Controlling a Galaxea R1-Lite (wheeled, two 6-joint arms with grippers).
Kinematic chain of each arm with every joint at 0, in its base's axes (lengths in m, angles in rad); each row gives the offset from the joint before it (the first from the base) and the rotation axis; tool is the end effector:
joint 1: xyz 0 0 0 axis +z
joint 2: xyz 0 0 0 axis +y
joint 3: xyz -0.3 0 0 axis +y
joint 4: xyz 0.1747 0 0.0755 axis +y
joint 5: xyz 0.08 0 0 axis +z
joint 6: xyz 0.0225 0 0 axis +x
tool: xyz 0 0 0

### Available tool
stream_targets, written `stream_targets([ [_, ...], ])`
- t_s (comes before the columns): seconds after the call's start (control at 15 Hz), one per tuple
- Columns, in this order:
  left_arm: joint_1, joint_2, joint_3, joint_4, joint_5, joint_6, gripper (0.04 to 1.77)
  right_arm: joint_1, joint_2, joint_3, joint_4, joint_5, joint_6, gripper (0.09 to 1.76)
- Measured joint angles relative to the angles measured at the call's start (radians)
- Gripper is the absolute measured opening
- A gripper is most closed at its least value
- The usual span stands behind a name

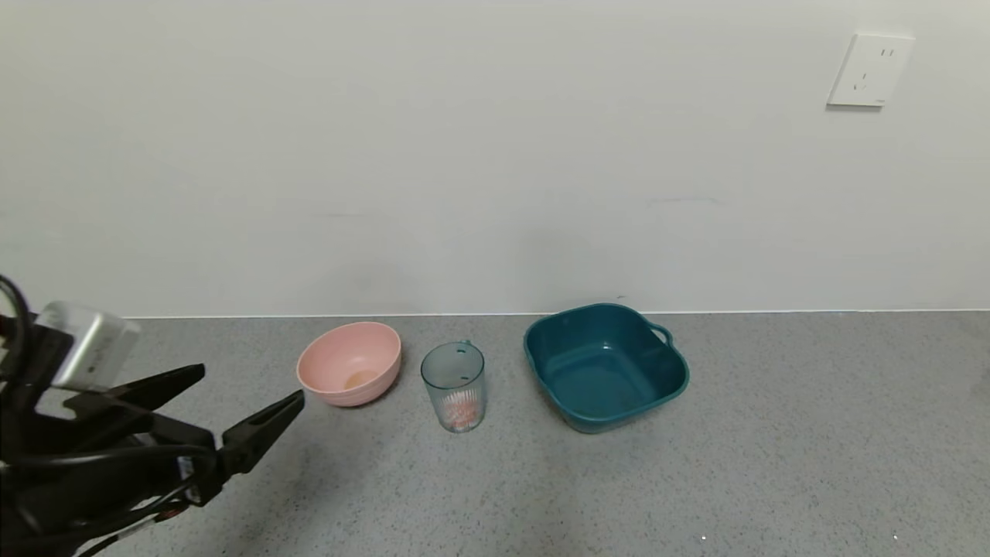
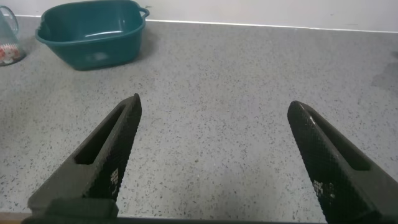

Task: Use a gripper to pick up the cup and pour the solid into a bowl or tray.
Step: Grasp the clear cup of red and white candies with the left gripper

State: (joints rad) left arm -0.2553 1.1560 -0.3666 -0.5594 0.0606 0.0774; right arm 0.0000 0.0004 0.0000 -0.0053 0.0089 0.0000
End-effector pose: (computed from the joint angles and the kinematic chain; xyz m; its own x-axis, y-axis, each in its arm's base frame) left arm 0.1508 -0.0379 0.1803 0.9557 -0.1868 -0.2276 0.2115 0.9733 0.0891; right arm -0.0228 0.0002 0.0761 0.9999 0.0089 0.0049 -0.0089 1.0000 0.0000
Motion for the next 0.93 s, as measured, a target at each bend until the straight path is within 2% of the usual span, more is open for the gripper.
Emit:
stream_targets([
  [0.27,-0.141,0.210,-0.010,-0.136,0.101,-0.046,1.72,0.000,0.000,0.000,0.000,0.000,0.000,1.71],
  [0.47,-0.210,0.308,0.003,-0.149,0.121,-0.099,1.72,0.000,0.000,0.000,0.000,0.000,0.000,1.71],
  [0.67,-0.246,0.377,0.018,-0.152,0.153,-0.130,1.72,0.000,0.000,0.000,0.000,0.000,0.000,1.71],
  [0.93,-0.284,0.464,0.006,-0.207,0.158,-0.142,1.72,0.000,0.000,0.000,0.000,0.000,0.000,1.71],
])
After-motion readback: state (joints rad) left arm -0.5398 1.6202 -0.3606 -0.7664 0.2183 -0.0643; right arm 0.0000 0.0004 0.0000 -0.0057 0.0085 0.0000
